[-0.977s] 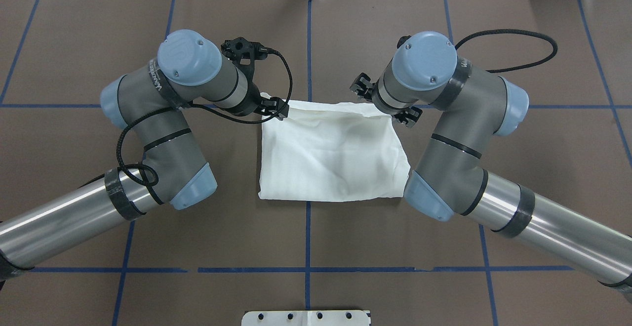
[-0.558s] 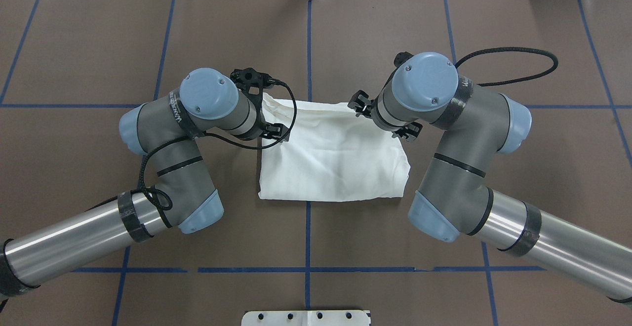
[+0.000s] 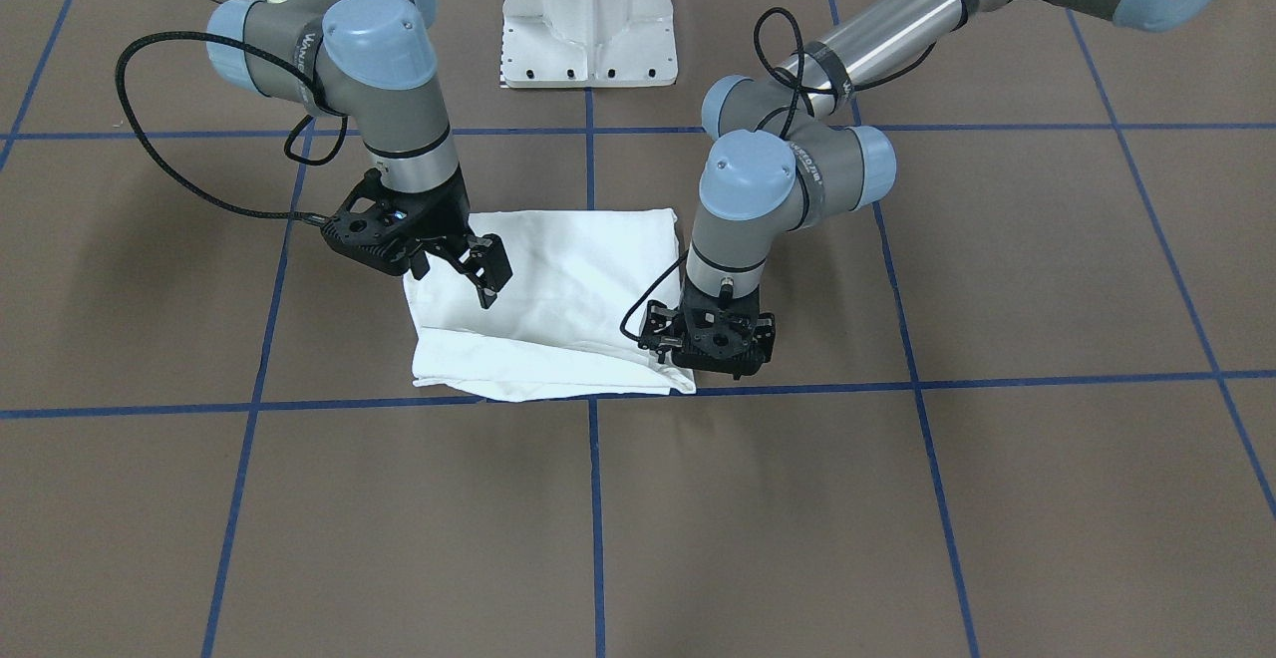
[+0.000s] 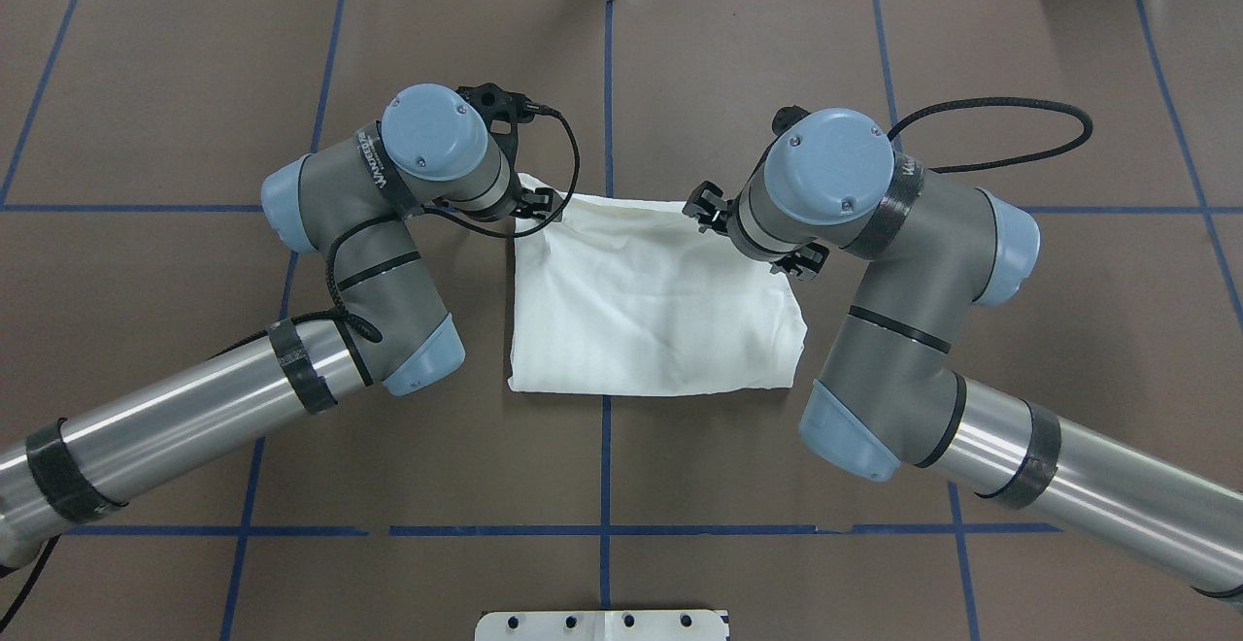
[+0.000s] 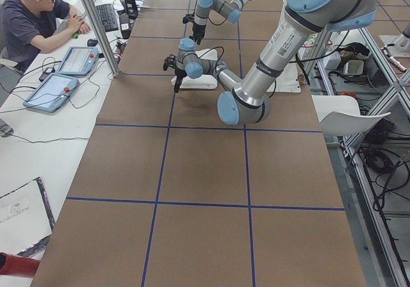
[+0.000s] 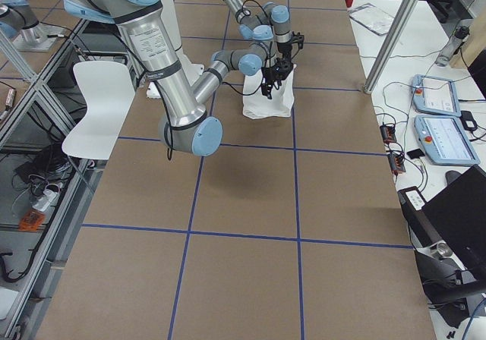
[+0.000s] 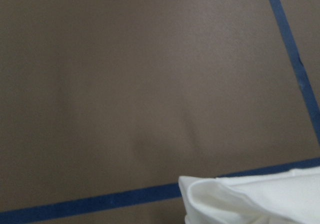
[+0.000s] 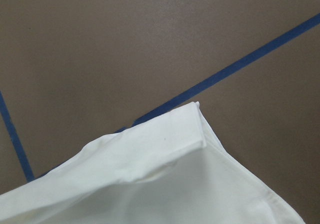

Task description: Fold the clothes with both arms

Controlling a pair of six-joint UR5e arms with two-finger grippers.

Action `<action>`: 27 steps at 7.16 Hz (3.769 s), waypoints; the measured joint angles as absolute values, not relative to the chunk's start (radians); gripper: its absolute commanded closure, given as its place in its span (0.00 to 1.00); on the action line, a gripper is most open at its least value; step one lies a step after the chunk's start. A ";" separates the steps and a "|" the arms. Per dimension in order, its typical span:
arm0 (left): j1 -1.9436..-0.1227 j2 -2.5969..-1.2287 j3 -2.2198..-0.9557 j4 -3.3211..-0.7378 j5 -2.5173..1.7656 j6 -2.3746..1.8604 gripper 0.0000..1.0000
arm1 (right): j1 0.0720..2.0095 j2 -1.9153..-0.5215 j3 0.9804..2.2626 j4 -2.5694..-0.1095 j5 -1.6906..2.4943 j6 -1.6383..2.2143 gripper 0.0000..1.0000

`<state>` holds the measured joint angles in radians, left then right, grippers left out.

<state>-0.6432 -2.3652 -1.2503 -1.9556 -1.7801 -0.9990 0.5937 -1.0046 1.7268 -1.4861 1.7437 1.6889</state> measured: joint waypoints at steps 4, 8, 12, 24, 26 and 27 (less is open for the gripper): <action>-0.791 -2.454 -1.109 -1.970 -1.804 -0.847 0.00 | 0.574 -0.961 1.668 -1.483 1.692 1.685 0.00; -0.859 -2.424 -1.107 -2.044 -1.952 -0.739 0.00 | 0.572 -0.827 1.421 -1.426 1.579 1.549 0.00; -0.864 -2.419 -1.108 -2.049 -1.971 -0.736 0.00 | 0.574 -0.753 1.273 -1.396 1.487 1.397 0.00; -1.317 -1.961 -1.500 -1.774 -2.295 0.042 0.00 | 1.403 -1.433 1.563 -1.405 2.294 0.142 0.00; -1.424 -1.807 -1.603 -1.686 -2.303 0.085 0.00 | 1.474 -1.669 1.725 -1.417 2.306 0.089 0.00; -1.468 -1.746 -1.632 -1.673 -2.294 0.090 0.00 | 1.489 -1.724 1.761 -1.424 2.303 0.085 0.00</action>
<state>-1.4684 -1.7463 -1.6315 -1.6727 -2.2942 0.0903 1.4887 -1.7237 1.7610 -1.4237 2.3033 0.0854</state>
